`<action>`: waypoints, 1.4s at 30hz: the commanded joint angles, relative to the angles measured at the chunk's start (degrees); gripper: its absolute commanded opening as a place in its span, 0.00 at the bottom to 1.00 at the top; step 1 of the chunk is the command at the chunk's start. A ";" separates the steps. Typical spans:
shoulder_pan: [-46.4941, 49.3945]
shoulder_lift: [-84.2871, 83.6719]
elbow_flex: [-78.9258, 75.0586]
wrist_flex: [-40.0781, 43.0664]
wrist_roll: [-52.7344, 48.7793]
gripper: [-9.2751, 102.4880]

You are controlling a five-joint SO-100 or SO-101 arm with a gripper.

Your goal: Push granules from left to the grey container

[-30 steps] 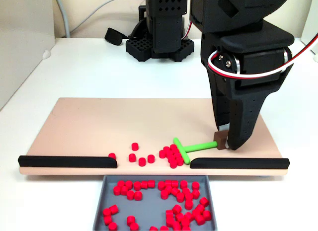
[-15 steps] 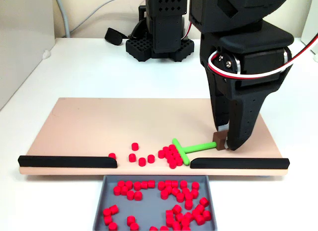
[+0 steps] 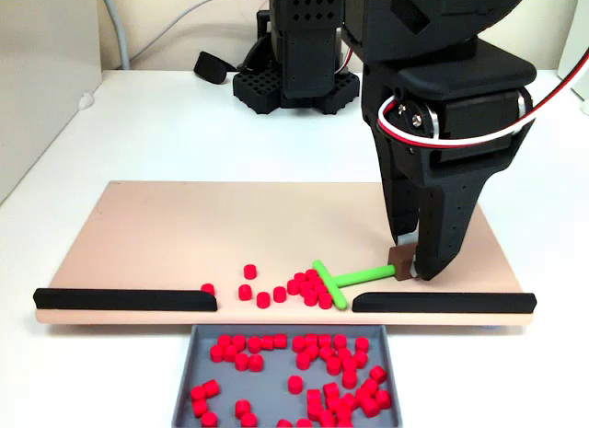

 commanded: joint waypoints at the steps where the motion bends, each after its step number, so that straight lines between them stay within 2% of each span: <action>1: 0.97 -0.26 0.26 -0.18 -0.53 0.08; 18: 1.14 0.09 0.35 -0.09 -1.76 0.08; 30: -3.34 7.82 1.14 2.37 -2.29 0.08; 37: -9.58 15.03 1.32 5.98 -9.23 0.08; 42: -12.22 18.63 5.54 8.61 -22.68 0.08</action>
